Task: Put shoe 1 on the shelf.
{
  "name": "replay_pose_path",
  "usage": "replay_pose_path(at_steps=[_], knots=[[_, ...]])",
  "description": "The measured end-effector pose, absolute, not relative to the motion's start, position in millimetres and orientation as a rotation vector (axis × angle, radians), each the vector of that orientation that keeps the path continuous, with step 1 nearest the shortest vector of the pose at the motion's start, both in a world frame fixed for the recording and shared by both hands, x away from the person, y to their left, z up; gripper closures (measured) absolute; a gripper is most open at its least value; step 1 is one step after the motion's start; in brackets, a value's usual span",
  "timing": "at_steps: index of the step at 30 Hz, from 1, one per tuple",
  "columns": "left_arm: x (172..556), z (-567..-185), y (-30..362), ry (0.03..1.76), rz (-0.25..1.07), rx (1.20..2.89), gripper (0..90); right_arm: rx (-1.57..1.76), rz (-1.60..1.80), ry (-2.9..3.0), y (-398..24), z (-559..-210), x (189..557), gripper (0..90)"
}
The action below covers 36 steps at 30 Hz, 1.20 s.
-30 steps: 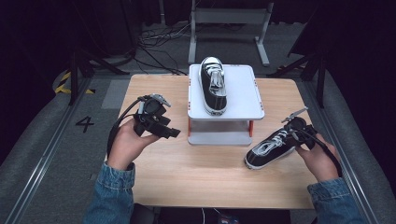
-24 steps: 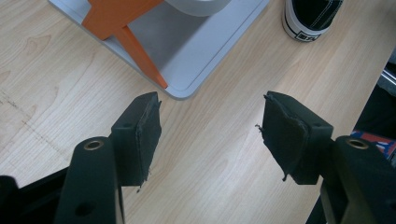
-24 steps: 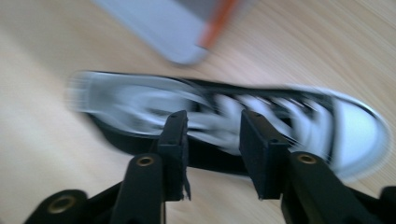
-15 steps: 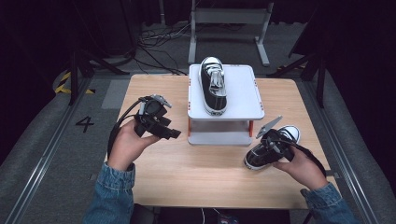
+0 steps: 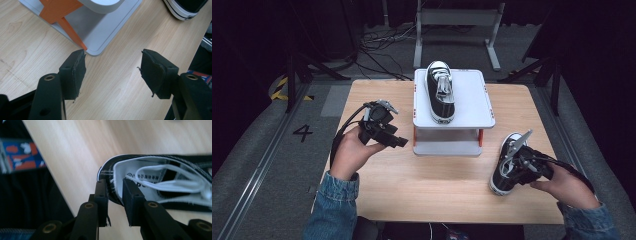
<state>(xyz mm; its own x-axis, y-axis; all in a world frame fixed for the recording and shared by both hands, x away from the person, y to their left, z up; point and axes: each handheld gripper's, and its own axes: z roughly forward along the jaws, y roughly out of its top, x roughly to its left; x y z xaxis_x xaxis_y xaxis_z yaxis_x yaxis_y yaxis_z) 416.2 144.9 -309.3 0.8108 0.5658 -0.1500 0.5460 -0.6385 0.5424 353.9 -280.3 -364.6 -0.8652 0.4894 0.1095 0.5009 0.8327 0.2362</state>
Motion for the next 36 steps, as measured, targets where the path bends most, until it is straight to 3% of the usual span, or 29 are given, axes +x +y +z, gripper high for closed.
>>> replay_pose_path(at_steps=[2,8,12,23,25,27,30,36], knots=[[416.4,-309.7,143.7,0.812,0.041,2.412,37.5,-0.840,-0.417,-2.917,-288.6,-363.7,352.8,75.7],[416.8,-309.9,143.2,0.812,0.044,2.418,37.5,-1.094,-0.621,-2.986,-310.9,-349.6,359.9,48.8],[417.2,-311.1,144.6,0.820,0.037,2.410,37.5,-1.266,-0.624,-2.979,-320.3,-355.4,369.5,40.0],[415.9,-312.5,148.7,0.834,0.037,2.409,37.5,-1.287,-0.392,-3.104,-304.7,-398.8,393.7,35.9],[415.4,-312.8,149.6,0.836,0.039,2.408,37.5,-1.285,-0.395,-3.112,-303.1,-404.2,399.6,41.4],[414.6,-312.2,150.9,0.843,0.043,2.407,37.5,-1.278,-0.396,-3.156,-302.1,-404.5,399.9,56.7],[414.2,-312.1,152.7,0.851,0.044,2.403,37.5,-1.339,-0.420,-3.133,-307.4,-399.0,402.9,72.5],[413.8,-310.8,156.3,0.857,0.047,2.392,37.6,-1.496,-0.434,-3.047,-311.2,-387.0,408.0,77.6]])
